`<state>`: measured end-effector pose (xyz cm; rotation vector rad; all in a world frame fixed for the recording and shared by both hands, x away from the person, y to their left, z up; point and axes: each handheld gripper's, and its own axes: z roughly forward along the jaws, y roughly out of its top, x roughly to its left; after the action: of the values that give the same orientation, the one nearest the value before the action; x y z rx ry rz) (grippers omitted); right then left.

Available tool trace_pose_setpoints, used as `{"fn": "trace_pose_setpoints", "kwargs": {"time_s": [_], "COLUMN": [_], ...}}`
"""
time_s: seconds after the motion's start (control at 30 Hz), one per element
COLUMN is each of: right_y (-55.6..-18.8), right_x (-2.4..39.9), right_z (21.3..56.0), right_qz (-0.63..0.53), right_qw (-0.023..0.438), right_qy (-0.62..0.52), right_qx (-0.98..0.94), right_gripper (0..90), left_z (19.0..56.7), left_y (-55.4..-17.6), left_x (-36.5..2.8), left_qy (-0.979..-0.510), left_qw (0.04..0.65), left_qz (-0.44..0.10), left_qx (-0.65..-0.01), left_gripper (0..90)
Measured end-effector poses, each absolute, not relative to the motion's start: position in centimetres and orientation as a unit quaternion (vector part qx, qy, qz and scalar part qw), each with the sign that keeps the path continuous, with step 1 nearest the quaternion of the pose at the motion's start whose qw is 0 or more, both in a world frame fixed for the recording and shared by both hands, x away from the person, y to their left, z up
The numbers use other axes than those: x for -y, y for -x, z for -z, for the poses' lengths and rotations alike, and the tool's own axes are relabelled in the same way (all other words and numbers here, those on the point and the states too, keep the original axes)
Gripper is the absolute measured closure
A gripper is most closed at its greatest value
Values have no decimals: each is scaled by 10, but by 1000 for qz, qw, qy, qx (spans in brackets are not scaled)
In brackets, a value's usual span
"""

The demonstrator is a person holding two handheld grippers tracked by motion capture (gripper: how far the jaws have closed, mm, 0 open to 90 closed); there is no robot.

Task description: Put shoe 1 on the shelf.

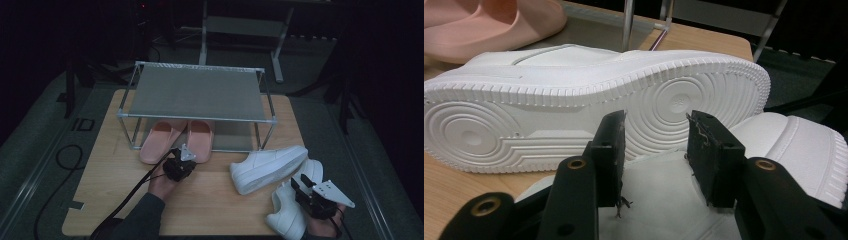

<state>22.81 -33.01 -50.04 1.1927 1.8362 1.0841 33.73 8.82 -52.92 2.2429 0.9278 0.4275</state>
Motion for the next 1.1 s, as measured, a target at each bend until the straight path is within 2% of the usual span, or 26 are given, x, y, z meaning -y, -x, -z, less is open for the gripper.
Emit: {"fn": "trace_pose_setpoints", "kwargs": {"time_s": [0.77, 1.03, 1.1], "right_y": [-228, -228, -228], "right_x": [330, 330, 331], "right_z": [500, 500, 500], "right_qz": [-418, -419, -419], "right_qw": [342, 342, 341], "right_qy": [-459, -458, -459], "right_qx": [-706, -705, -705], "right_gripper": [582, 582, 582], "left_z": [535, 535, 525], "left_y": [-384, -387, -378], "left_x": [-77, -79, -86], "left_qy": [-850, -850, -850], "left_qw": [335, 334, 337], "left_qz": [-166, -164, -172], "left_qx": [-372, -373, -366], "left_gripper": [880, 867, 865]}}
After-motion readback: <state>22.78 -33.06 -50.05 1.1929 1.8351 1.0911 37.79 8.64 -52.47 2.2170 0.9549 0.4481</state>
